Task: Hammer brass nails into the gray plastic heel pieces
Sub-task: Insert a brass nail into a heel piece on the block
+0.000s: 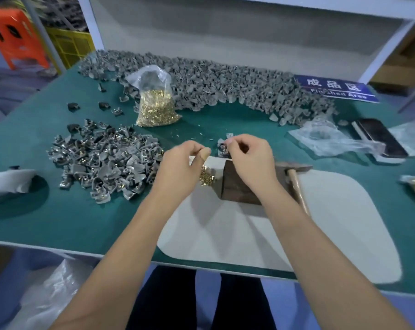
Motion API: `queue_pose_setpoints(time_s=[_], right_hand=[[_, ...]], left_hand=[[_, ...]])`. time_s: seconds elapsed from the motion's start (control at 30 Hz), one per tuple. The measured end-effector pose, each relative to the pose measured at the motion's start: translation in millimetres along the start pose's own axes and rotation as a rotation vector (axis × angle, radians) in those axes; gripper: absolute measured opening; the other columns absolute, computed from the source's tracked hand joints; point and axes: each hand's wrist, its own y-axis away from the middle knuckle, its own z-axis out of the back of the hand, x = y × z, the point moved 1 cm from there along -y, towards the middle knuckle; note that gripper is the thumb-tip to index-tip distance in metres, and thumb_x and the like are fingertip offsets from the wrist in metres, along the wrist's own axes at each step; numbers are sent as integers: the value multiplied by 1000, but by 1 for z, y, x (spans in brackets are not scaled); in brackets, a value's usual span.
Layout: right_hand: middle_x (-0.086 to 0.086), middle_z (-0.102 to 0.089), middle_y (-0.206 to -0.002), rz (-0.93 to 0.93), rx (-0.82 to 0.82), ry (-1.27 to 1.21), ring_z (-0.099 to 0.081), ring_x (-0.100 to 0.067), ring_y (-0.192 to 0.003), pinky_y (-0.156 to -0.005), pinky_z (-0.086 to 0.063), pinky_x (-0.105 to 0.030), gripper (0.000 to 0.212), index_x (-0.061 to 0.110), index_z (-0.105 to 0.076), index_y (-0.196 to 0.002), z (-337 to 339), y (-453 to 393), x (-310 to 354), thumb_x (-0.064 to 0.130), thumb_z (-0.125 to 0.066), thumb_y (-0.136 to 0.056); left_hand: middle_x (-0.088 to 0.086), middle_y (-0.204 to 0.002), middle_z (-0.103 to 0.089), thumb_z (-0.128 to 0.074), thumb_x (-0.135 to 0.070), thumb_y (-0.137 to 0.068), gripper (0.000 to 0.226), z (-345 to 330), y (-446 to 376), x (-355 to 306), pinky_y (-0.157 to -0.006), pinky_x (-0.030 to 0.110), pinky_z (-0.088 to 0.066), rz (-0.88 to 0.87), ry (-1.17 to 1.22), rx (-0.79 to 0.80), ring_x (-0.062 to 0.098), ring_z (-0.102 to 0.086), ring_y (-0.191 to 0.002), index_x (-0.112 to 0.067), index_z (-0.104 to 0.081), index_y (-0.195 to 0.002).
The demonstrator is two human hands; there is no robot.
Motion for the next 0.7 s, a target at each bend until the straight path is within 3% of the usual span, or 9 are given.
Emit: queue_pose_setpoints(time_s=[0.17, 0.23, 0.3, 0.37, 0.43, 0.5, 0.6, 0.63, 0.7], right_hand=[[10, -77, -85, -67, 14, -207, -69, 0, -82, -76, -50, -15, 13, 18, -80, -91, 9, -3, -2, 15, -69, -96], [8, -78, -87, -119, 32, -286, -71, -3, -83, -78, -54, -17, 15, 20, -80, -95, 15, -5, -6, 11, -69, -95], [2, -79, -94, -190, 68, -369, -72, -12, -92, -89, -58, -28, 17, 20, -81, -98, 20, -9, -11, 9, -68, -95], [-10, -79, -98, -280, 127, -549, -71, -23, -96, -100, -56, -41, 19, 15, -81, -98, 25, -14, -14, 3, -66, -96], [-16, -77, -99, -329, 151, -676, -71, -27, -96, -103, -54, -46, 19, 11, -80, -97, 28, -18, -14, 0, -65, -96], [-15, -77, -94, -338, 152, -654, -70, -25, -92, -101, -56, -47, 16, 11, -80, -99, 30, -22, -16, 2, -67, -96], [-5, -77, -83, -263, 112, -402, -66, -16, -78, -84, -58, -40, 15, 18, -80, -91, 34, -32, -19, 8, -70, -94], [0, -76, -78, -239, 87, -309, -65, -13, -74, -79, -58, -38, 16, 22, -79, -85, 37, -35, -20, 10, -70, -92], [5, -71, -68, -236, 49, -228, -61, -10, -65, -69, -54, -34, 19, 23, -74, -76, 44, -40, -24, 12, -66, -90]], left_hand=[[-9, -81, -77, -62, -32, -101, 20, -21, -23, -20, -68, 15, -53, 32, 343, 101, 1, -72, -81, -21, -71, -87], [-9, -80, -78, -62, -35, -101, 26, -27, -32, -24, -63, 10, -49, 44, 368, 203, -4, -71, -75, -17, -74, -87], [-9, -81, -78, -61, -37, -102, 29, -30, -42, -25, -64, 6, -45, 35, 394, 287, -7, -68, -73, -17, -75, -85], [-8, -84, -79, -59, -39, -102, 30, -30, -53, -27, -73, 12, -46, 39, 419, 343, 0, -67, -75, -19, -76, -86], [-4, -86, -79, -59, -45, -101, 33, -29, -63, -30, -76, 27, -43, 42, 382, 380, 15, -58, -75, -22, -77, -86], [-2, -86, -79, -60, -50, -99, 35, -29, -72, -31, -78, 37, -39, 28, 336, 409, 19, -51, -80, -24, -79, -85], [-8, -86, -79, -61, -49, -99, 31, -31, -84, -29, -77, 45, -45, 9, 339, 447, 23, -53, -82, -25, -78, -89], [-9, -86, -79, -61, -45, -100, 28, -33, -88, -25, -75, 44, -48, 5, 368, 428, 23, -55, -80, -24, -78, -91], [-12, -86, -78, -62, -37, -101, 18, -36, -95, -15, -69, 27, -47, -13, 378, 305, 13, -62, -76, -26, -75, -95]])
